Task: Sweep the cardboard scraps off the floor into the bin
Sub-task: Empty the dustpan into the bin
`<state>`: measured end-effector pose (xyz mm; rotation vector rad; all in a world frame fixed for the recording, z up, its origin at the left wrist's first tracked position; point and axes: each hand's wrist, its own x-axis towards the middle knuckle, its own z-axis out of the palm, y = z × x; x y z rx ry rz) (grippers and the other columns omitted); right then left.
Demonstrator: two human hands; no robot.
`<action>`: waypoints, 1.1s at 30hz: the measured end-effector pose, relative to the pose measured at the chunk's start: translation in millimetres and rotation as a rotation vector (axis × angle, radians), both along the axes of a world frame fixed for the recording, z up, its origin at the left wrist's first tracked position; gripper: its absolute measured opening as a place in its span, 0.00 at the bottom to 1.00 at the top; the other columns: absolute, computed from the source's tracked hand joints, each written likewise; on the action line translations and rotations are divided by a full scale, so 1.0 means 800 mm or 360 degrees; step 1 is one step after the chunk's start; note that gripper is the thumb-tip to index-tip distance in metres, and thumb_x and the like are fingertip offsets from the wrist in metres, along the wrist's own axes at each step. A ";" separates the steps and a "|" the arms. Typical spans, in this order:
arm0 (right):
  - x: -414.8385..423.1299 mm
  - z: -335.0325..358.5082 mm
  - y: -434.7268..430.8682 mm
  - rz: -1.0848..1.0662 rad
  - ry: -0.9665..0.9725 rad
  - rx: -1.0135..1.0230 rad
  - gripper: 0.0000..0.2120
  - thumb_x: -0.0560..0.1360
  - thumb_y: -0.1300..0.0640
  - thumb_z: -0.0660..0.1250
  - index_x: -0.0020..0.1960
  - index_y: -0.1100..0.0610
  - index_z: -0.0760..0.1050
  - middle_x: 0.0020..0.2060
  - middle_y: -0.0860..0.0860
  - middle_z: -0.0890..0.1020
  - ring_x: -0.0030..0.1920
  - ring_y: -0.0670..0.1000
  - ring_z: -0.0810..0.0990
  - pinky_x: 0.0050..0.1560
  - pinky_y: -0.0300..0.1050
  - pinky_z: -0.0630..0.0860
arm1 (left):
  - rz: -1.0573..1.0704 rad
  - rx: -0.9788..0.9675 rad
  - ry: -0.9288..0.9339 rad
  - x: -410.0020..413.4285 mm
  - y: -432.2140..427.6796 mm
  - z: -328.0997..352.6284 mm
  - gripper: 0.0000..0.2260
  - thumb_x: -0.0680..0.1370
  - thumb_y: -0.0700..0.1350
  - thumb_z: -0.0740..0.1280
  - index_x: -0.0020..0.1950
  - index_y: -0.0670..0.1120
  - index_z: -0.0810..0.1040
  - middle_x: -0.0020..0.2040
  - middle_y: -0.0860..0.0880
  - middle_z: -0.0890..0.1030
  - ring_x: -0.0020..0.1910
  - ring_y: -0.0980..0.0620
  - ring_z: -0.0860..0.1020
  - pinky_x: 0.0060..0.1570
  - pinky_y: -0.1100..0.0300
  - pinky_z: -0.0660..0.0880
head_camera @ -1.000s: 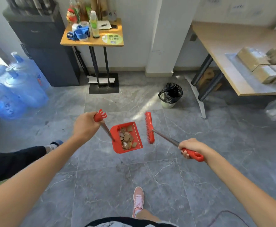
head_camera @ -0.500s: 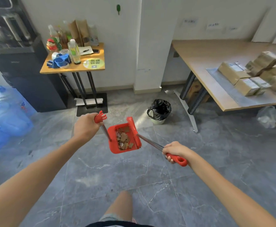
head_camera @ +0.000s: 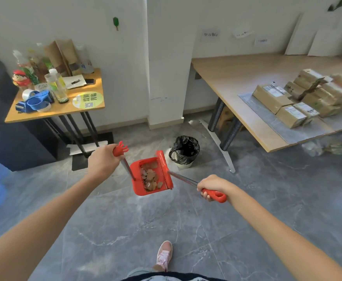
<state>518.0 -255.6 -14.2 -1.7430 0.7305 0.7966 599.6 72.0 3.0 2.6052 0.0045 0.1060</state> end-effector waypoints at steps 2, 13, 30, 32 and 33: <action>0.024 0.005 -0.011 -0.0036 -0.0004 -0.0008 0.06 0.72 0.69 0.62 0.38 0.62 0.69 0.29 0.55 0.71 0.17 0.46 0.68 0.20 0.33 0.66 | -0.0053 -0.0005 -0.0007 0.031 -0.010 0.005 0.04 0.71 0.48 0.72 0.43 0.49 0.81 0.36 0.48 0.81 0.38 0.44 0.79 0.37 0.53 0.76; 0.120 0.047 -0.099 -0.0315 -0.0079 0.0155 0.05 0.74 0.67 0.62 0.39 0.63 0.71 0.30 0.55 0.72 0.17 0.45 0.68 0.18 0.33 0.66 | -0.0225 0.0091 -0.0162 0.176 -0.081 0.044 0.07 0.71 0.49 0.72 0.48 0.50 0.82 0.39 0.47 0.83 0.40 0.41 0.80 0.43 0.49 0.79; 0.300 0.009 -0.299 -0.0327 -0.0229 -0.0152 0.08 0.73 0.68 0.61 0.52 0.66 0.73 0.29 0.56 0.72 0.18 0.45 0.69 0.19 0.35 0.67 | -0.0521 0.0500 -0.0300 0.389 -0.294 0.016 0.05 0.73 0.47 0.67 0.44 0.47 0.81 0.33 0.45 0.80 0.34 0.38 0.75 0.35 0.57 0.65; 0.314 -0.007 -0.309 -0.0329 -0.0237 -0.0205 0.16 0.74 0.68 0.61 0.61 0.68 0.72 0.30 0.56 0.71 0.19 0.46 0.69 0.20 0.35 0.67 | -0.0590 0.0489 -0.0331 0.401 -0.308 0.007 0.09 0.71 0.49 0.63 0.44 0.48 0.81 0.33 0.44 0.80 0.35 0.37 0.77 0.34 0.58 0.65; 0.320 -0.016 -0.312 -0.0330 -0.0243 -0.0228 0.18 0.74 0.68 0.61 0.64 0.70 0.70 0.30 0.56 0.71 0.21 0.47 0.69 0.20 0.36 0.67 | -0.0628 0.0501 -0.0338 0.406 -0.315 0.003 0.11 0.71 0.49 0.62 0.45 0.48 0.81 0.33 0.44 0.81 0.34 0.37 0.78 0.34 0.58 0.65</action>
